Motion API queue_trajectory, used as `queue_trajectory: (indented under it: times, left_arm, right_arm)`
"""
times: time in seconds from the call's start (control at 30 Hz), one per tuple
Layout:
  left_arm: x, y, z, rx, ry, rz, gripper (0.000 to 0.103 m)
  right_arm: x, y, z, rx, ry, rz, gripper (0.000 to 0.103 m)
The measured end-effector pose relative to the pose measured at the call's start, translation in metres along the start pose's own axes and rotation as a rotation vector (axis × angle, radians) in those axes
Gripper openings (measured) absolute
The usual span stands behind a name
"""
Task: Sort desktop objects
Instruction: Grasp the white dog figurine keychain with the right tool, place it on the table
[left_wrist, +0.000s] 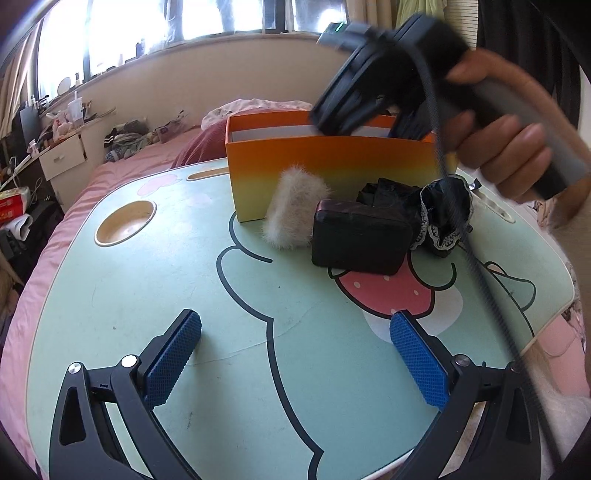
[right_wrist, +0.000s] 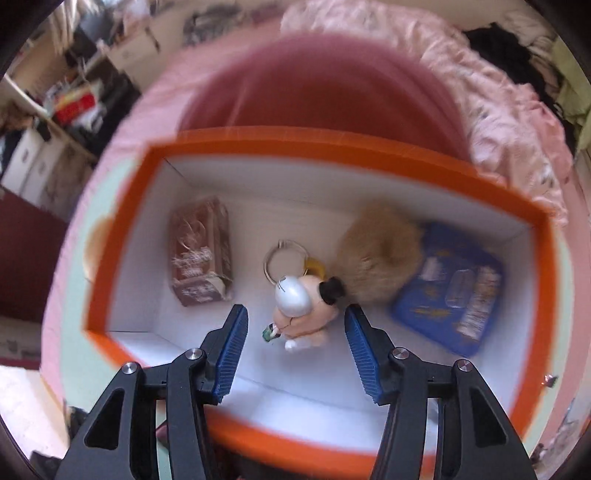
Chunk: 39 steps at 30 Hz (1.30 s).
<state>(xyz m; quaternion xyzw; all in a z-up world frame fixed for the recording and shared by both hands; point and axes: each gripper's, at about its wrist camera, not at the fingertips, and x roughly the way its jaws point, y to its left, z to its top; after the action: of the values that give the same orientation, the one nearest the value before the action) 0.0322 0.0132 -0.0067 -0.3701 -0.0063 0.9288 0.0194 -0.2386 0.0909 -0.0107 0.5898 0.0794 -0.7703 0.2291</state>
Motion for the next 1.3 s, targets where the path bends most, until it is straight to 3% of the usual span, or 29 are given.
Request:
queue_trajectory:
  times: [0.1, 0.23, 0.43, 0.5, 0.63, 0.77, 0.83, 1.03, 1.13, 1.2, 1.27, 1.3]
  left_arm:
    - [0.001, 0.000, 0.000, 0.000, -0.001, -0.001, 0.102]
    - [0.002, 0.000, 0.001, -0.001, -0.002, -0.002, 0.102]
    - [0.003, 0.000, 0.001, -0.002, -0.002, -0.001, 0.102]
    - [0.003, 0.000, 0.001, -0.002, -0.002, -0.001, 0.102]
    - [0.003, 0.000, 0.001, -0.002, -0.002, 0.000, 0.102]
    - [0.003, 0.000, 0.001, -0.003, -0.003, 0.001, 0.102]
    - [0.002, -0.001, 0.001, -0.003, -0.003, 0.001, 0.102]
    - [0.003, -0.001, 0.002, -0.005, -0.004, 0.006, 0.102]
    - [0.003, -0.001, 0.002, -0.005, -0.003, 0.006, 0.102]
    - [0.003, -0.001, 0.002, -0.006, -0.003, 0.007, 0.102]
    - [0.003, -0.002, 0.002, -0.006, -0.003, 0.007, 0.102]
    - [0.003, -0.002, 0.002, -0.006, -0.004, 0.007, 0.102]
  right_arm:
    - [0.000, 0.004, -0.005, -0.011, -0.026, -0.088, 0.033]
    - [-0.006, -0.001, -0.010, 0.005, -0.056, -0.036, 0.032]
    - [-0.065, -0.008, -0.018, 0.029, -0.241, 0.088, 0.032]
    - [-0.099, -0.006, -0.033, 0.012, -0.338, 0.093, 0.032]
    - [-0.140, -0.002, -0.084, -0.059, -0.439, 0.085, 0.032]
    - [-0.126, -0.019, -0.150, -0.092, -0.400, 0.077, 0.033]
    - [-0.108, -0.029, -0.167, -0.074, -0.362, 0.080, 0.033]
    - [-0.061, -0.039, -0.159, -0.010, -0.298, 0.055, 0.033]
    - [-0.054, -0.031, -0.148, -0.014, -0.326, 0.078, 0.033]
    - [-0.057, -0.027, -0.141, -0.012, -0.387, 0.041, 0.033]
    - [-0.064, -0.024, -0.144, -0.002, -0.436, 0.001, 0.038]
    - [-0.067, -0.024, -0.148, -0.006, -0.449, 0.006, 0.049]
